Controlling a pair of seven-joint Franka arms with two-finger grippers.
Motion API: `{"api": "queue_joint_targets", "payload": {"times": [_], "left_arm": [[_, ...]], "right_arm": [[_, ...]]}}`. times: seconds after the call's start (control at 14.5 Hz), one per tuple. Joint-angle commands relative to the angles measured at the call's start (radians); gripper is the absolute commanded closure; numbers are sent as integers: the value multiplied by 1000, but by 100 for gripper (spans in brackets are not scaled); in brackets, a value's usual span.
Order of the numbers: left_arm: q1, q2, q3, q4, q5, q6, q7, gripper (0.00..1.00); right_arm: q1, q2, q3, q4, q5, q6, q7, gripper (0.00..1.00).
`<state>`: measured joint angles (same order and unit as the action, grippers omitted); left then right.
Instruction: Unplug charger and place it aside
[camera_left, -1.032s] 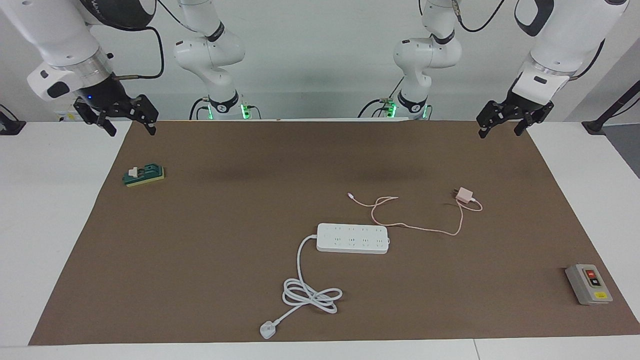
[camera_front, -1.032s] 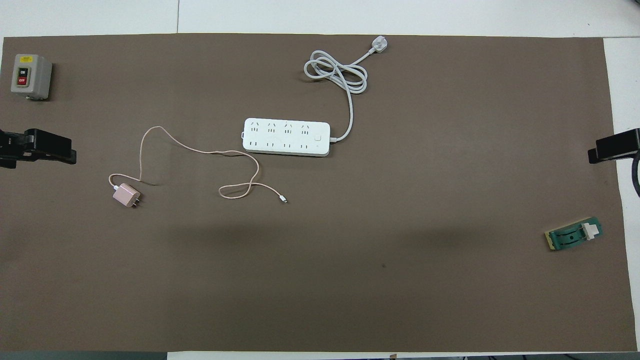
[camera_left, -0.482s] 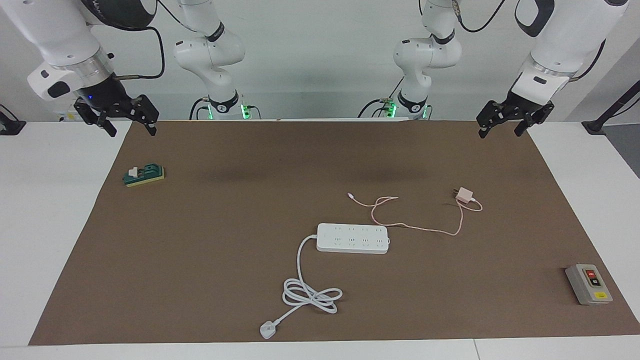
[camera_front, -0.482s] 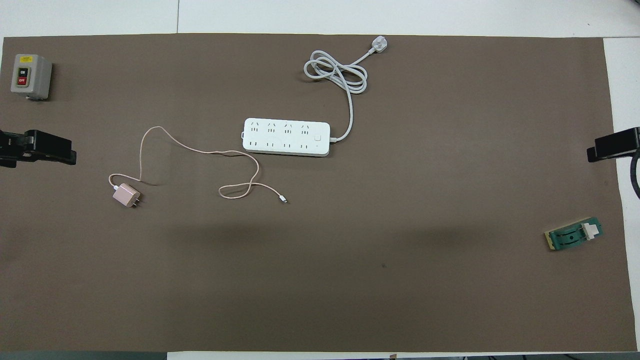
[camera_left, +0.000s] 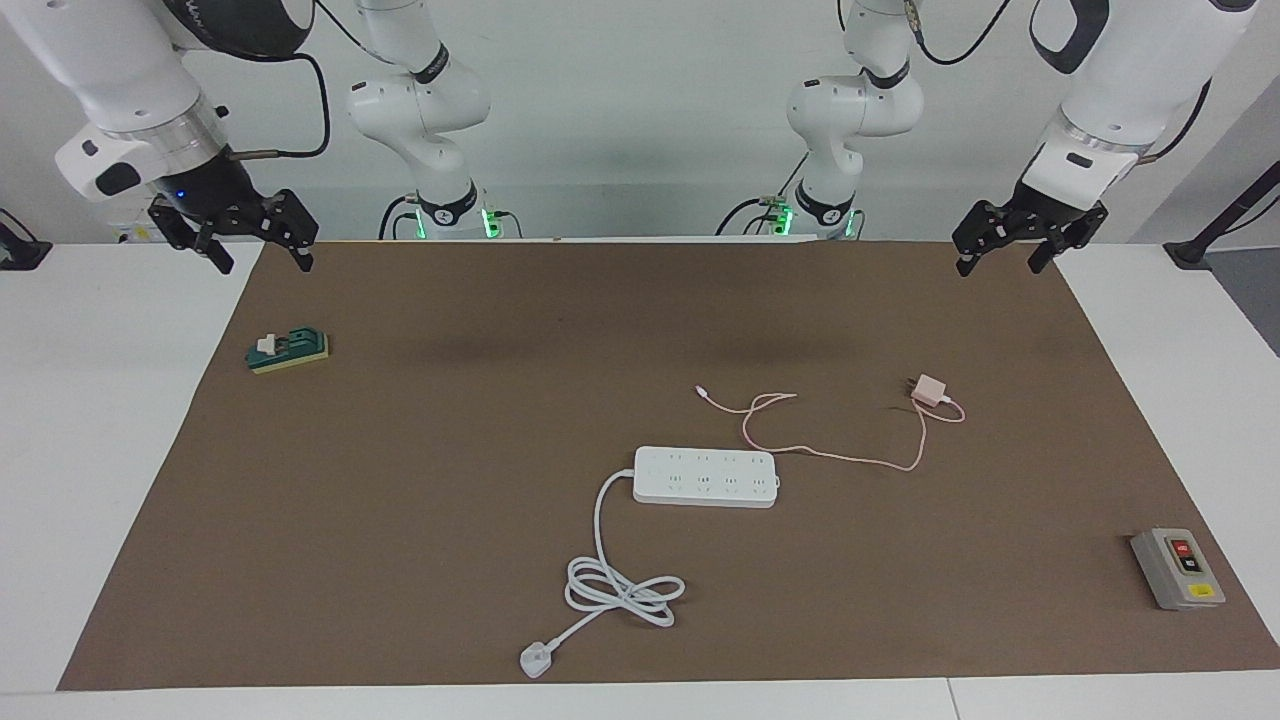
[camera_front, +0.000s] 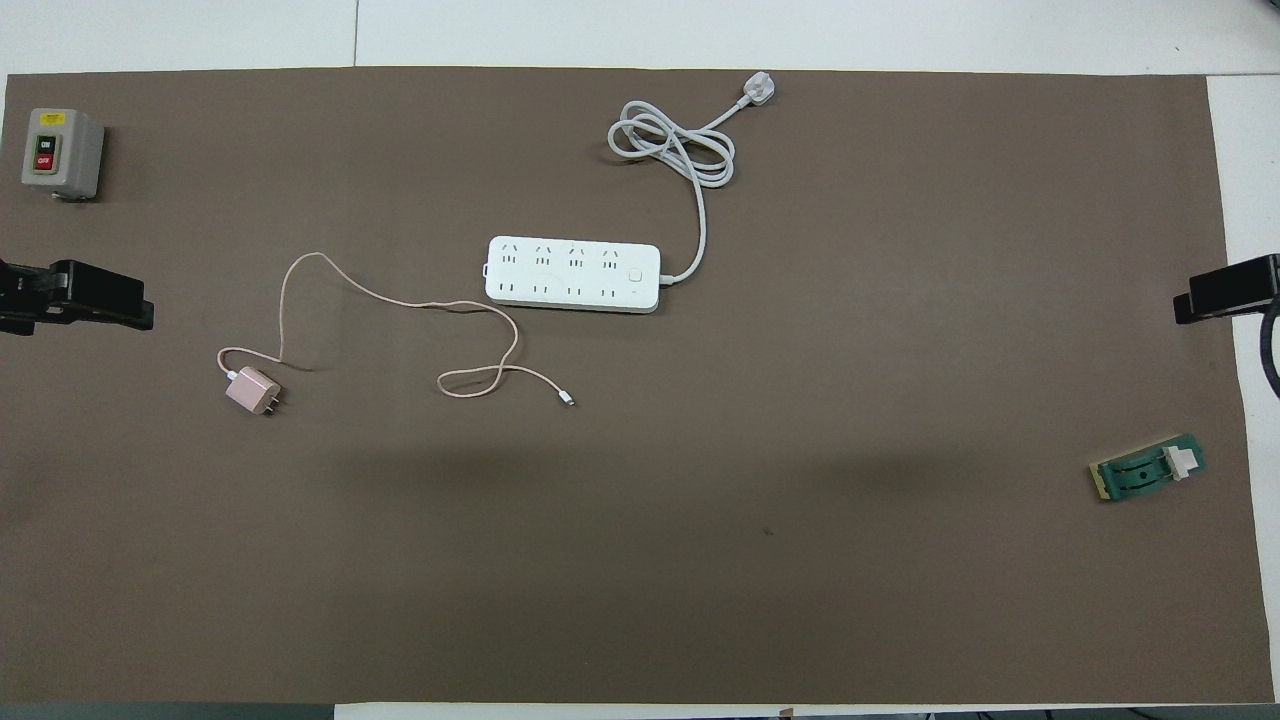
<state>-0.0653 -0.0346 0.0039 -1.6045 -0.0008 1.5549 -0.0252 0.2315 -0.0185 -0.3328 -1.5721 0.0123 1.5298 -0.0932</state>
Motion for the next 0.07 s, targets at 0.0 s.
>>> {"api": "queue_joint_targets", "payload": {"times": [0.0], "left_arm": [[-13, -4, 18, 6, -18, -16, 18, 0]], "right_arm": [[-4, -3, 6, 1, 12, 9, 9, 0]]}}
